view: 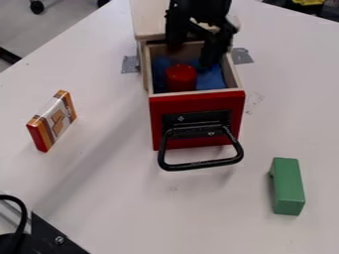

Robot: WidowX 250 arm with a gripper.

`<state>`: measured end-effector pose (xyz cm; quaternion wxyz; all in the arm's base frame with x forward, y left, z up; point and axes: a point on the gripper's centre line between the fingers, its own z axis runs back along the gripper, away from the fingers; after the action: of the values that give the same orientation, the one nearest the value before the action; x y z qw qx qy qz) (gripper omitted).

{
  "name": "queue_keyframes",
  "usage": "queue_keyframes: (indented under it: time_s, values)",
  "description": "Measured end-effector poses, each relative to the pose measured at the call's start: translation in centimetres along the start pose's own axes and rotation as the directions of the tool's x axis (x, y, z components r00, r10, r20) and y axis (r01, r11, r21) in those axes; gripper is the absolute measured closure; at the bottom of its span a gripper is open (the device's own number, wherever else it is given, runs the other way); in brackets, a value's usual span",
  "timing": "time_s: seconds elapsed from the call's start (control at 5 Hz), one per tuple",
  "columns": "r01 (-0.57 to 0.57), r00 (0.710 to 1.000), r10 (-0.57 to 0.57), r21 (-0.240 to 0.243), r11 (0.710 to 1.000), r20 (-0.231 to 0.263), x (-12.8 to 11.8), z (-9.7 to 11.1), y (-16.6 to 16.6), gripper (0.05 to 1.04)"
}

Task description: Take the red object out of the drawer.

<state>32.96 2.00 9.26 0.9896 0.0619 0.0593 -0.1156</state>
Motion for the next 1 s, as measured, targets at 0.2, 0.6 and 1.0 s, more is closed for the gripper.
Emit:
queue_keyframes:
  time_s: [0.2,0.6,1.0]
  values:
    - [0.021,1.0,-0.022,0.017,1.0,0.011,-0.2,-0.2,0.1,0.085]
    - [0.056,0.998,-0.056,0.019,0.998,0.01,-0.4,-0.9,0.4,0.085]
    - [0.075,0.997,-0.075,0.038,0.996,-0.005,-1.0,-1.8,0.8,0.085]
